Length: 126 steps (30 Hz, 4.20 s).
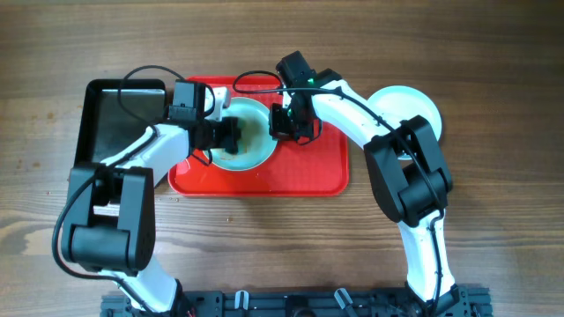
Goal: Clean dirty plates on tray and stack at the side
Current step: 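Scrub the third plate with the sponge while the right gripper holds it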
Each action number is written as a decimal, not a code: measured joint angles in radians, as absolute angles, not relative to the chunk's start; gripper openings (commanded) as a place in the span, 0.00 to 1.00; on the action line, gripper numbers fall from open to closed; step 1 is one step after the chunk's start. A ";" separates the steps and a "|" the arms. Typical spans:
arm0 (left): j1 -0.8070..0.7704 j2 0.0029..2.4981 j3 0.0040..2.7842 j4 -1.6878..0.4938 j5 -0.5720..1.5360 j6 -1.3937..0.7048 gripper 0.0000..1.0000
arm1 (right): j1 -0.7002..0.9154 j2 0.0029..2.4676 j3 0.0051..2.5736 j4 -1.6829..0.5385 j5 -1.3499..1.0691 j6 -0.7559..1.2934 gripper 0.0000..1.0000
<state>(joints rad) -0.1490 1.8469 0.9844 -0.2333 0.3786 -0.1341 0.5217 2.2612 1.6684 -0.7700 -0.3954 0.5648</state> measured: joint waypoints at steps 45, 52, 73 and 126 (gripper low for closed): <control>-0.141 1.960 1.251 -0.767 0.246 -0.371 0.04 | 0.526 2.262 1.668 -0.778 -0.396 0.559 0.04; -0.126 1.973 1.223 -0.731 0.496 -0.190 0.04 | 0.526 2.262 1.668 -0.777 -0.397 0.558 0.04; -0.142 1.953 1.253 -0.758 0.080 -0.333 0.04 | 0.534 2.263 1.668 -0.773 -0.408 0.571 0.04; -0.121 1.958 1.249 -0.730 0.245 -0.557 0.04 | 0.529 2.267 1.669 -0.771 -0.419 0.552 0.04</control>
<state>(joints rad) -0.1211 1.9575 1.2491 -0.7303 0.2451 -0.5568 0.5293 2.2665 1.6688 -0.7708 -0.4187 0.5522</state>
